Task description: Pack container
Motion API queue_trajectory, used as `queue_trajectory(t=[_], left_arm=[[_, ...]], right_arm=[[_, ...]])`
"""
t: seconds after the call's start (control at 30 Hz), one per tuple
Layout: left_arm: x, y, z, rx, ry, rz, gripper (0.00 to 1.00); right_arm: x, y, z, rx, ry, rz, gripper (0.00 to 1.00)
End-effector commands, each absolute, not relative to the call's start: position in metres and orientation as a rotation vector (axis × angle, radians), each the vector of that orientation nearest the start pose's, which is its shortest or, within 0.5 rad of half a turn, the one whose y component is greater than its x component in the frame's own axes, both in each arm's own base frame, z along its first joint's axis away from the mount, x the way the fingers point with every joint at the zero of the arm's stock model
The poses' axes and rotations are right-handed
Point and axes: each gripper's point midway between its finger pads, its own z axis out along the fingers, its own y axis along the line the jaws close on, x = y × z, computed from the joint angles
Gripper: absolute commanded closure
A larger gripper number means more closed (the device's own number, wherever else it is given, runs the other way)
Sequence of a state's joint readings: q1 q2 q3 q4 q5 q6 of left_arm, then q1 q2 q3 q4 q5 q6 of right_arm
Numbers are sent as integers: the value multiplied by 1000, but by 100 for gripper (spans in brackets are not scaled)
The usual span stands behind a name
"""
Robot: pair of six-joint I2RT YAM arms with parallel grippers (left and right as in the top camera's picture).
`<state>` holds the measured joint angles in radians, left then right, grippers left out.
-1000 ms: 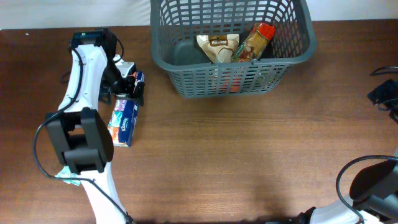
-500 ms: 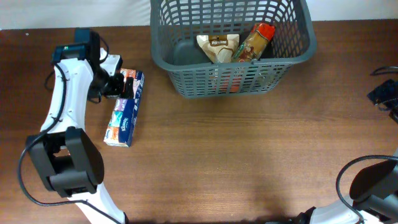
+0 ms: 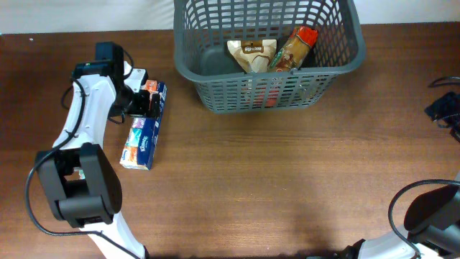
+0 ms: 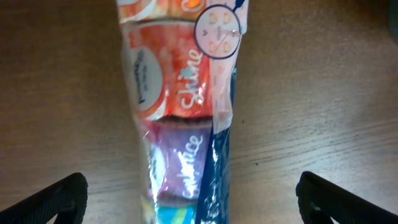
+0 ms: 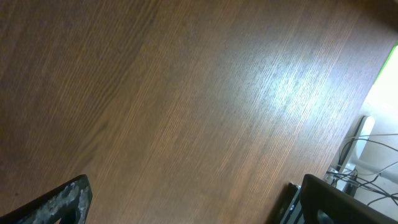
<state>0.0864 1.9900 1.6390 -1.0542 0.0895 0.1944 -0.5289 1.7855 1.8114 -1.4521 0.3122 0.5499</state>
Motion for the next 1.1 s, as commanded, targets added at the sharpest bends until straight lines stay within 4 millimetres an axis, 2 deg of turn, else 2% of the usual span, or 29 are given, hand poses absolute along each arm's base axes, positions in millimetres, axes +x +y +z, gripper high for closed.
queue_trajectory(t=[0.0,0.37,0.53,0.83,1.07], left_arm=[[408,20,69,180,2998,-102,1],[395,18,35,169,3020,-114,1],[395,18,32,87,3026,-119,1],[399,19,28,120,3016,-115,1],[394,18,2,140,3075,-127,1]], right_arm=[[277,-224,205,1560,2505,-463,1],[277,-224,205,1560,2505,-463,1],[277,-224,205,1560,2505,-463,1],[277,-224,205,1560,2505,-463,1],[277,-224,205,1560,2505,-463,1]])
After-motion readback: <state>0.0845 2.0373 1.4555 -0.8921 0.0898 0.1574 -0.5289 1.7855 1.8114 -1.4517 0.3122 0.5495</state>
